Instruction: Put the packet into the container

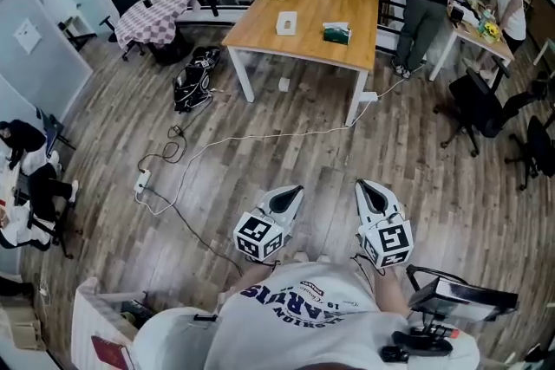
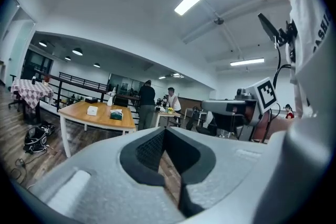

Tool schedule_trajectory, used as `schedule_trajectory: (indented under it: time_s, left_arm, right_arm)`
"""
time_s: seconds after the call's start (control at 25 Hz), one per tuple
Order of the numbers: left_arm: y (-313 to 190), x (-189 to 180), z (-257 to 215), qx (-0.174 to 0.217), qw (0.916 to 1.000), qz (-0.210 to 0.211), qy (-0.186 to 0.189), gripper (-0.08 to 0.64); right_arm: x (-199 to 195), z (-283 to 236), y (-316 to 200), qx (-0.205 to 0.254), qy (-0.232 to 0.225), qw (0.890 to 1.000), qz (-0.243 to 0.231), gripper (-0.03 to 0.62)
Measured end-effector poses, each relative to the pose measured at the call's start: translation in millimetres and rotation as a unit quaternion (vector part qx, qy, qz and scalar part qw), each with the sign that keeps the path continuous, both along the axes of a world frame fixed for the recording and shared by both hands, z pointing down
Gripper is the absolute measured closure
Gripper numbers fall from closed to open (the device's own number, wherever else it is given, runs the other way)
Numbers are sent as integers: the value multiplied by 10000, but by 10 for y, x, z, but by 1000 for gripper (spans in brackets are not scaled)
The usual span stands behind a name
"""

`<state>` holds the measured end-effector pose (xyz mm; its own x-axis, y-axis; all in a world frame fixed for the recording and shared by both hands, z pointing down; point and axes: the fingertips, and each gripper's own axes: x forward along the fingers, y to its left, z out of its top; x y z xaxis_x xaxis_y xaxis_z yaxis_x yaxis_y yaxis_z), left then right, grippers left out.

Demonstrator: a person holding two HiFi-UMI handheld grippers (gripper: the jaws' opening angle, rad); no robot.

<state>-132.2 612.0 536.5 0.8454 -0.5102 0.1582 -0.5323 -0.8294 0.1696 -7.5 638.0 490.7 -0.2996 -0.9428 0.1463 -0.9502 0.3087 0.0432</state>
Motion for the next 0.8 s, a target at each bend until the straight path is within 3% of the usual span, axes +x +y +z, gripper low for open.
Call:
schedule_trajectory:
  time_s: [0.16,0.28,0.36,0.48,0.8]
  left_arm:
    - [15,-91,313,-262,9996,14,-48,560]
    - [-104,-285,511,-281,9992,-64,-280,560]
    - [-129,-324,386,-290,9995,-91,-78,560]
    - [-133,-403,215,-185,9994,-223,176,560]
    - [-413,-565,514,-451,9969,-640,60,560]
  right_arm:
    - [11,-14,42,101,30,9998,170,584]
    - [-36,239,15,-252,-91,9981,551,583]
    - [-6,333,64,-521,-433,9953,686,583]
    - [-12,404,90,-747,-437,9943,617,583]
    - [-140,528,-280,-928,-289,9945,386,583]
